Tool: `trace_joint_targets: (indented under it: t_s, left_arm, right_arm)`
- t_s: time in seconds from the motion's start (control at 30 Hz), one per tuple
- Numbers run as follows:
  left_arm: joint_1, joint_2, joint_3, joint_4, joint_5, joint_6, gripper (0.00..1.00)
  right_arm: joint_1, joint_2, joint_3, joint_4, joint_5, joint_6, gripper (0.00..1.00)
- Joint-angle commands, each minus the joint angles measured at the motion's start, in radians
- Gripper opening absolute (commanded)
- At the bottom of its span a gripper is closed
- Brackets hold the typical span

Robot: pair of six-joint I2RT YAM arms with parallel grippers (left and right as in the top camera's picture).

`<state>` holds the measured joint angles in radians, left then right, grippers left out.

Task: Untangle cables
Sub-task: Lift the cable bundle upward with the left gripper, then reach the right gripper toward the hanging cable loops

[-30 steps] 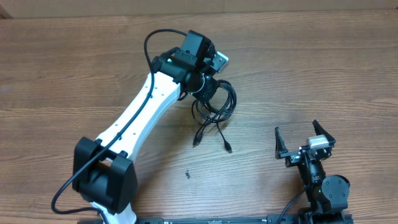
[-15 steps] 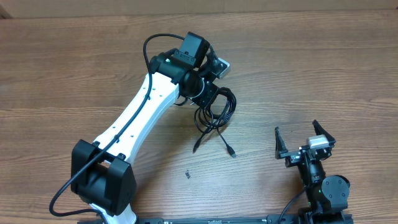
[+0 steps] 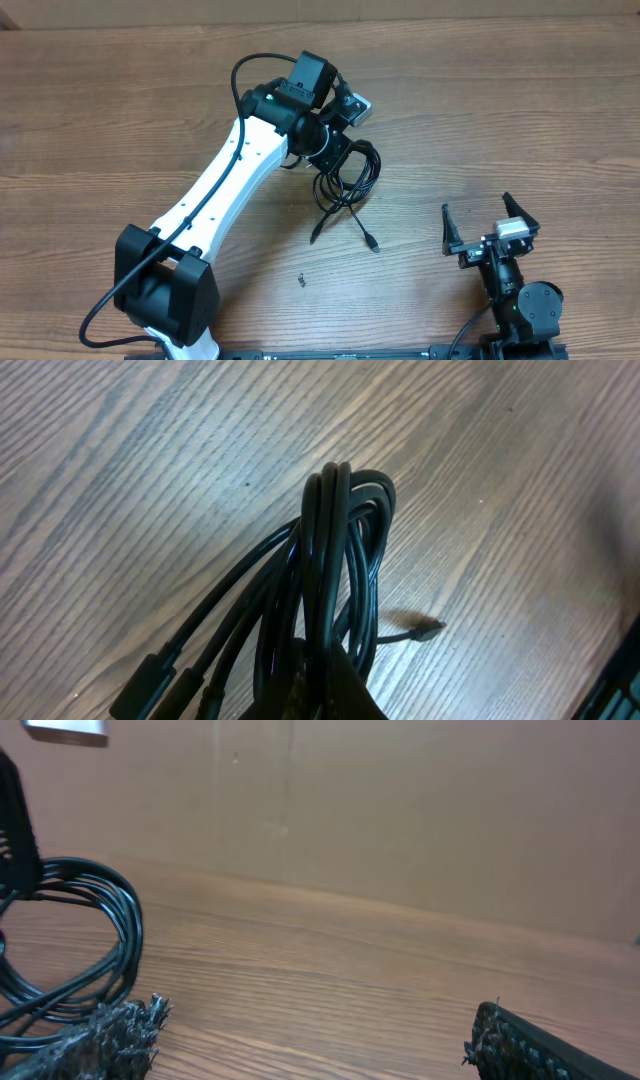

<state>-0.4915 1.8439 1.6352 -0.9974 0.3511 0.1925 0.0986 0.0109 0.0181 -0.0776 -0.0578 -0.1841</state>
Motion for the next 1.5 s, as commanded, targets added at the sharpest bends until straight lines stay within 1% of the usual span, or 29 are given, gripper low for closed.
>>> trace_joint_targets:
  t_s: [0.0,0.1,0.13,0.23,0.4,0.53,0.67,0.7,0.9,1.07,1.13,1.33,1.47]
  left_arm:
    - [-0.006,-0.027,0.024,0.003,0.082,0.047,0.04]
    - [-0.006,-0.027,0.030,0.001,0.135,0.064,0.04]
    - [-0.006,-0.027,0.034,-0.007,0.142,0.064,0.04]
    - [-0.006,-0.027,0.074,-0.077,0.173,0.101,0.04]
    - [-0.006,-0.027,0.116,-0.115,0.175,0.113,0.04]
    - [-0.006,-0.027,0.122,-0.119,0.204,0.125,0.04]
    - [-0.006,-0.027,0.122,-0.131,0.300,0.175,0.04]
    - [-0.006,-0.027,0.122,-0.131,0.330,0.176,0.04]
    - [-0.006,-0.027,0.122,-0.128,0.439,0.175,0.04]
    - [-0.006,-0.027,0.122,-0.136,0.489,0.175,0.04]
    - [-0.006,-0.027,0.122,-0.136,0.489,0.175,0.04]
    - [-0.006,-0.027,0.122,-0.125,0.610,0.179,0.04]
    - [-0.006,-0.027,0.122,-0.127,0.644,0.178,0.04]
  right_arm:
    - [-0.005,-0.008,-0.010,0.008,-0.108,0.015,1.00]
    - [-0.005,-0.008,-0.008,0.015,-0.132,0.216,1.00]
    - [-0.005,-0.008,-0.005,0.013,-0.138,0.224,1.00]
    - [-0.005,-0.008,0.077,-0.099,-0.165,0.237,1.00]
    - [-0.005,0.014,0.215,-0.273,-0.184,0.237,1.00]
    - [-0.005,0.101,0.306,-0.328,-0.237,0.237,1.00]
    - [-0.005,0.261,0.384,-0.344,-0.286,0.238,1.00]
    - [-0.005,0.352,0.424,-0.352,-0.316,0.241,1.00]
    - [-0.005,0.664,0.576,-0.403,-0.430,0.240,1.00]
    - [-0.005,0.819,0.629,-0.404,-0.520,0.240,1.00]
    - [-0.005,0.837,0.630,-0.401,-0.525,0.240,1.00]
    - [-0.005,0.837,0.630,-0.396,-0.532,0.240,1.00]
    - [-0.005,0.837,0.630,-0.396,-0.533,0.241,1.00]
